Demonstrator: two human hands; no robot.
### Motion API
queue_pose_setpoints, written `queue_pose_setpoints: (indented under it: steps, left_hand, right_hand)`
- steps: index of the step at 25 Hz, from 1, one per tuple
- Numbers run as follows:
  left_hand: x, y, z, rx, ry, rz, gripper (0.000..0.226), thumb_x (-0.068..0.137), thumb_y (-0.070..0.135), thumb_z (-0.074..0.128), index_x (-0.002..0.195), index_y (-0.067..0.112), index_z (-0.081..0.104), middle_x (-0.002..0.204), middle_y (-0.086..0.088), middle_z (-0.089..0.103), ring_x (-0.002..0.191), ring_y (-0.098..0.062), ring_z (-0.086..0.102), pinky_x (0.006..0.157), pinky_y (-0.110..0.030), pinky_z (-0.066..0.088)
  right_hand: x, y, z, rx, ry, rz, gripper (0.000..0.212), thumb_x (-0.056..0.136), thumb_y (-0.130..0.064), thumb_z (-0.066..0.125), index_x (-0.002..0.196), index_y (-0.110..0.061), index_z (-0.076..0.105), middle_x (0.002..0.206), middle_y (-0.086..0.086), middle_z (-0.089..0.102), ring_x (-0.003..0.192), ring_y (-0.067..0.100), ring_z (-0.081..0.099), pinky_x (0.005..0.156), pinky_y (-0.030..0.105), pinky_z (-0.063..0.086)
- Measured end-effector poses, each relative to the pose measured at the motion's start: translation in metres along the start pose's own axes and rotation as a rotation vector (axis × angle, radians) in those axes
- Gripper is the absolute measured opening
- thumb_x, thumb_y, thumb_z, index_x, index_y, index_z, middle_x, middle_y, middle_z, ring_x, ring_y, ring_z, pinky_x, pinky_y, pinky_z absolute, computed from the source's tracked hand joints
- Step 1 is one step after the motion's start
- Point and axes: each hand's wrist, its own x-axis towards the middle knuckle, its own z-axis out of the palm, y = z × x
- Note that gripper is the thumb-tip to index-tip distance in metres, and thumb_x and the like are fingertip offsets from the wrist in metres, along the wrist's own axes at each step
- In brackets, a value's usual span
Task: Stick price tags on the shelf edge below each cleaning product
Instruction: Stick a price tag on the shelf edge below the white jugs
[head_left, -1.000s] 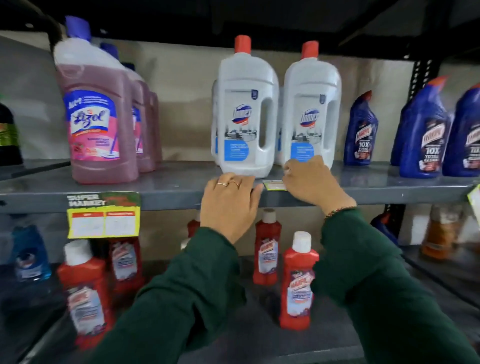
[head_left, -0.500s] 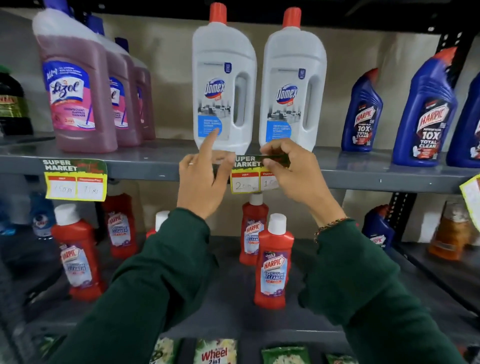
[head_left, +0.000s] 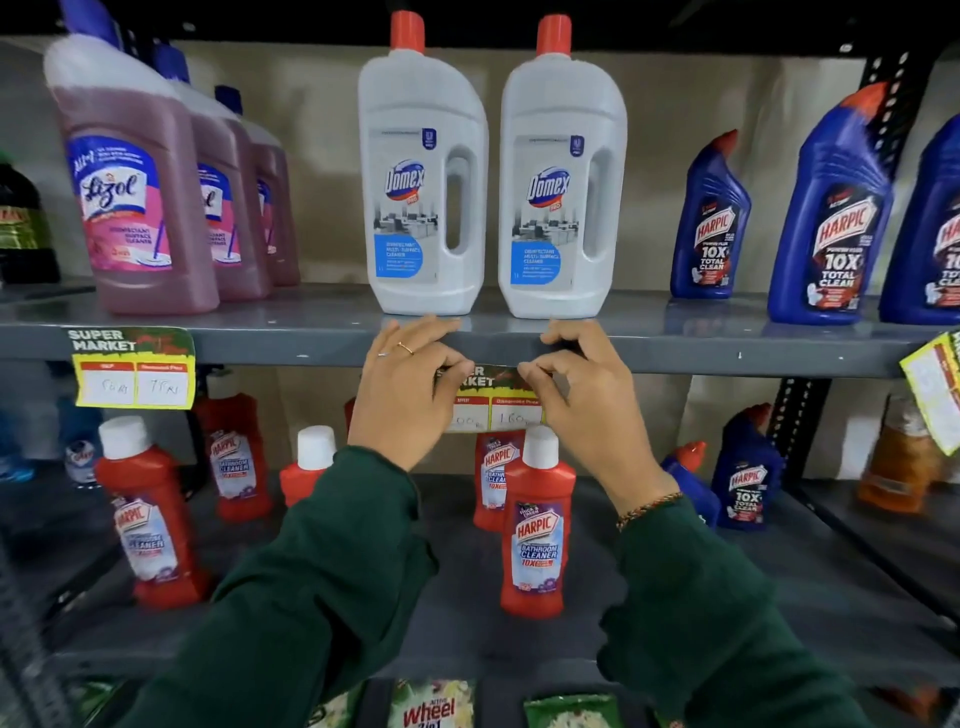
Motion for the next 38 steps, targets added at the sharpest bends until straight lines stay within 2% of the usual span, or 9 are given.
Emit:
queue_pose_setpoints:
  steps: [7,12,16,20,24,27,30,34,38]
  left_hand:
    - [0.001,0.002,0.002,0.038,0.019,-0.012,0.006,0.079,0.009,0.069,0.074,0.007,0.07,0.111,-0.01,0.068,0.111,-0.027,0.054,0.105,-0.05,0.03]
    - [0.009,0.006,-0.001,-0.032,0.04,-0.153,0.011,0.087,0.017,0.061,0.079,0.01,0.065,0.098,-0.008,0.07,0.101,-0.026,0.053,0.086,-0.04,0.044]
    - [0.015,0.008,0.0,-0.001,0.089,-0.173,0.011,0.088,0.017,0.058,0.085,0.009,0.065,0.087,-0.007,0.071,0.086,-0.024,0.057,0.074,-0.031,0.04]
    - [0.015,0.008,0.003,-0.008,0.122,-0.182,0.007,0.086,0.015,0.062,0.082,0.009,0.062,0.083,-0.006,0.071,0.08,-0.018,0.055,0.067,-0.022,0.035]
    - [0.019,0.008,0.006,-0.043,0.11,-0.185,0.012,0.086,0.015,0.061,0.099,0.013,0.062,0.096,-0.007,0.07,0.095,-0.023,0.057,0.088,-0.038,0.044]
    - [0.018,0.009,0.013,0.085,0.082,-0.125,0.023,0.092,0.021,0.048,0.111,0.017,0.061,0.112,-0.007,0.068,0.11,-0.025,0.052,0.103,-0.043,0.026]
    - [0.015,0.009,0.02,0.212,0.128,-0.098,0.022,0.094,0.026,0.048,0.105,0.016,0.064,0.112,-0.007,0.068,0.108,-0.026,0.053,0.1,-0.039,0.022]
    - [0.013,-0.001,0.013,0.169,0.219,-0.097,0.011,0.091,0.022,0.056,0.096,0.017,0.064,0.09,-0.008,0.073,0.089,-0.029,0.06,0.092,-0.032,0.022]
    - [0.012,-0.013,0.009,0.132,0.212,-0.04,0.014,0.088,0.006,0.056,0.096,0.015,0.064,0.086,-0.007,0.074,0.081,-0.028,0.061,0.084,-0.03,0.025]
  right_hand:
    - [0.001,-0.003,0.011,-0.056,0.079,0.049,0.012,0.08,-0.013,0.068,0.073,-0.003,0.065,0.099,0.013,0.057,0.09,0.017,0.056,0.072,0.03,0.05]
    - [0.01,-0.01,0.012,-0.026,0.157,0.084,0.014,0.083,-0.017,0.065,0.077,-0.004,0.063,0.092,0.012,0.057,0.081,0.019,0.056,0.068,0.037,0.053]
    - [0.017,-0.013,0.016,-0.047,0.183,0.105,0.015,0.083,-0.017,0.066,0.079,-0.003,0.063,0.09,0.014,0.058,0.08,0.024,0.058,0.071,0.045,0.054]
    - [0.017,-0.012,0.018,-0.011,0.179,0.161,0.015,0.082,-0.02,0.067,0.084,-0.005,0.064,0.094,0.012,0.057,0.084,0.022,0.057,0.073,0.042,0.054]
    - [0.019,-0.01,0.019,0.024,0.172,0.203,0.028,0.082,-0.025,0.066,0.102,-0.009,0.056,0.109,0.011,0.06,0.102,0.023,0.054,0.089,0.037,0.045]
    - [0.019,-0.009,0.023,-0.165,0.104,0.148,0.037,0.082,-0.042,0.062,0.101,-0.01,0.059,0.105,0.01,0.065,0.104,0.026,0.054,0.093,0.036,0.036]
    - [0.018,-0.009,0.025,-0.211,0.1,0.158,0.038,0.08,-0.048,0.062,0.094,-0.013,0.062,0.1,0.008,0.067,0.099,0.025,0.055,0.091,0.034,0.035]
    - [0.021,-0.006,0.018,-0.129,0.13,0.179,0.02,0.082,-0.032,0.065,0.088,-0.013,0.061,0.084,0.008,0.069,0.088,0.025,0.056,0.086,0.036,0.037]
    - [0.021,-0.003,0.015,-0.061,0.091,0.201,0.013,0.086,-0.02,0.061,0.096,-0.014,0.057,0.094,0.007,0.069,0.092,0.025,0.056,0.09,0.04,0.041]
